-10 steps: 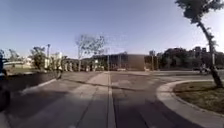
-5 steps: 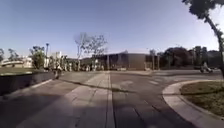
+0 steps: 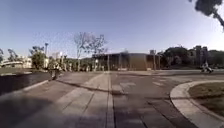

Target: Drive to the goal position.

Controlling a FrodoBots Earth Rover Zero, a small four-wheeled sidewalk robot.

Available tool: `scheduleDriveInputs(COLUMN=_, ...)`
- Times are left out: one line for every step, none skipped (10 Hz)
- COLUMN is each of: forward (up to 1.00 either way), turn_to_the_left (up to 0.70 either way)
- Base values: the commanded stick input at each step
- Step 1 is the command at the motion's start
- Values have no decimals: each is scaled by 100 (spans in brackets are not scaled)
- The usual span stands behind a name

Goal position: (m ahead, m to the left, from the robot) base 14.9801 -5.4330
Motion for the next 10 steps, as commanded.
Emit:
scheduleDriveInputs(forward=70, turn_to_the_left=0)
scheduleDriveInputs(forward=70, turn_to_the_left=0)
scheduleDriveInputs(forward=70, turn_to_the_left=0)
scheduleDriveInputs(forward=70, turn_to_the_left=0)
scheduleDriveInputs(forward=70, turn_to_the_left=0)
scheduleDriveInputs(forward=70, turn_to_the_left=0)
scheduleDriveInputs(forward=70, turn_to_the_left=0)
scheduleDriveInputs(forward=70, turn_to_the_left=0)
scheduleDriveInputs(forward=70, turn_to_the_left=0)
scheduleDriveInputs(forward=70, turn_to_the_left=0)
